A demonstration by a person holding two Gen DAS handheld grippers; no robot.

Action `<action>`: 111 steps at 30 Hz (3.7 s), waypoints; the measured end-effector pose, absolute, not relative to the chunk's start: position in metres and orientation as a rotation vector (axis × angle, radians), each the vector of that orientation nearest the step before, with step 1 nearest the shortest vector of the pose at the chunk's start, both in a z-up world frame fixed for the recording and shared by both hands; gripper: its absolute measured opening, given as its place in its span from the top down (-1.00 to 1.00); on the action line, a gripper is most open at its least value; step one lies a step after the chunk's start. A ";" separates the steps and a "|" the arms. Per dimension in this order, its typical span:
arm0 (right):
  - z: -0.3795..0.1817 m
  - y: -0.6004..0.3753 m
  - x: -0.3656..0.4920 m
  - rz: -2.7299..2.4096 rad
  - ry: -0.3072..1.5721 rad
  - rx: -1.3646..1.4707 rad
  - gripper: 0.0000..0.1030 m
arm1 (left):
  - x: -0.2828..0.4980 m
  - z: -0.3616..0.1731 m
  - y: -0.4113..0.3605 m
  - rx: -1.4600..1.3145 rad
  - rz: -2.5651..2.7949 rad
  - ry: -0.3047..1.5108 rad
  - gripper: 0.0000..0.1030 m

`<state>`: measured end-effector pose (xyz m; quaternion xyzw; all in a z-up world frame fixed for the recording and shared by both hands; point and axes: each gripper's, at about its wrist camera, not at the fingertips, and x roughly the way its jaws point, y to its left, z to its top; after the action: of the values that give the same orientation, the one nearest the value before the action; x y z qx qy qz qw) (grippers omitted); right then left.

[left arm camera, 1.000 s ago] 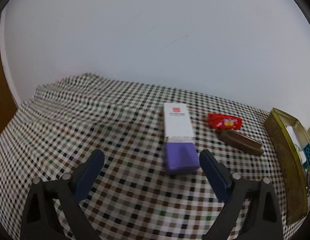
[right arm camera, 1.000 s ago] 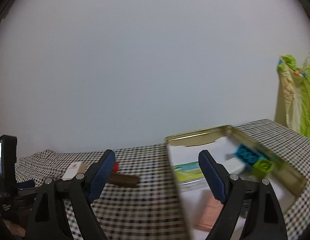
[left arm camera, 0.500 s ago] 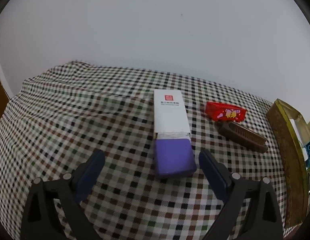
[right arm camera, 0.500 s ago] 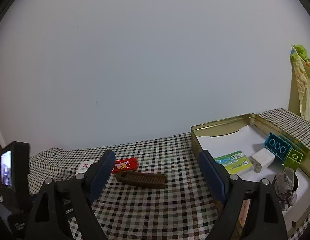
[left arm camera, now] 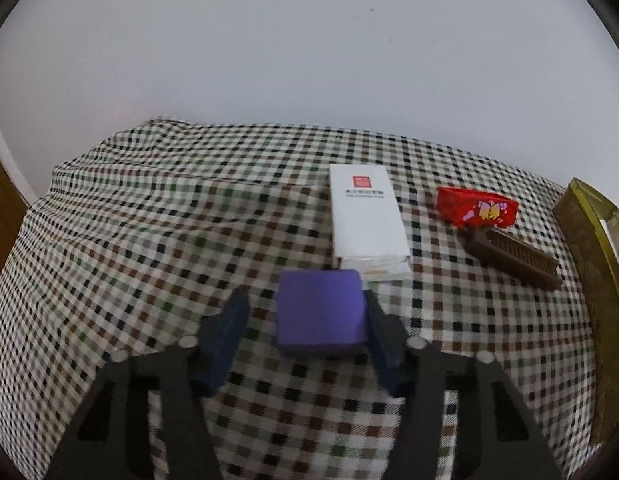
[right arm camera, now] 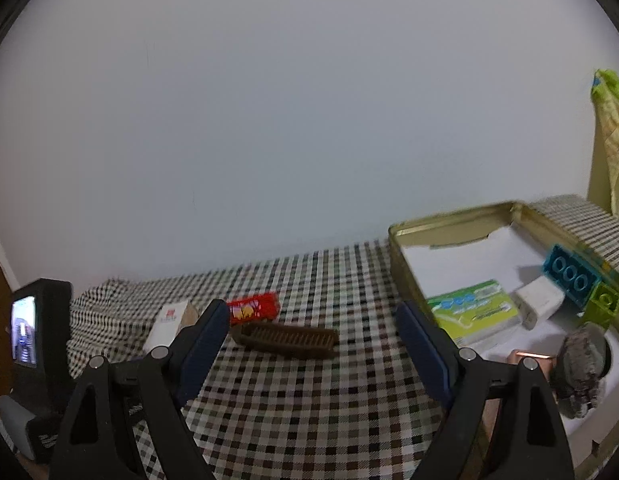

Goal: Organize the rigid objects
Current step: 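Pull the purple cap off the white box with the left gripper, then grasp the brown comb with the right gripper while the left gripper holds the purple cap, then carry the purple cap and brown comb over the tin with both grippers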

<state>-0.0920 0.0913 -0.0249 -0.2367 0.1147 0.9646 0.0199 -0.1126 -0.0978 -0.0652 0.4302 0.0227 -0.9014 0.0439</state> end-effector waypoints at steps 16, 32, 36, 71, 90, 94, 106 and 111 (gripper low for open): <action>-0.057 0.082 -0.187 2.966 0.318 -1.201 -0.69 | -0.101 -0.060 -0.111 1.325 -2.740 -0.003 0.24; -0.065 0.055 -0.158 3.156 0.251 -1.629 -0.69 | -0.102 -0.062 -0.131 1.329 -2.716 0.048 0.24; -0.059 0.073 -0.148 3.102 0.218 -1.404 -0.69 | -0.101 -0.061 -0.132 1.330 -2.710 0.063 0.24; -0.037 0.062 -0.109 3.180 0.130 -1.178 0.46 | -0.080 -0.059 -0.082 1.257 -2.775 -0.128 0.24; -0.035 0.083 -0.112 3.160 0.158 -1.025 0.46 | -0.068 -0.051 -0.080 1.178 -2.833 -0.113 0.24; -0.029 0.084 -0.109 3.162 0.113 -0.967 0.46 | -0.069 -0.048 -0.083 1.148 -2.850 -0.081 0.24; -0.015 0.093 -0.103 3.183 0.155 -0.900 0.46 | -0.063 -0.039 -0.087 1.064 -2.938 0.015 0.24; -0.011 0.095 -0.099 3.175 0.139 -0.870 0.46 | -0.057 -0.028 -0.084 0.982 -3.030 0.068 0.24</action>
<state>-0.0993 0.0945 -0.0106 -0.2631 0.0421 0.9608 -0.0766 -0.0566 -0.0836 -0.0283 0.3083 0.0214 -0.9508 -0.0221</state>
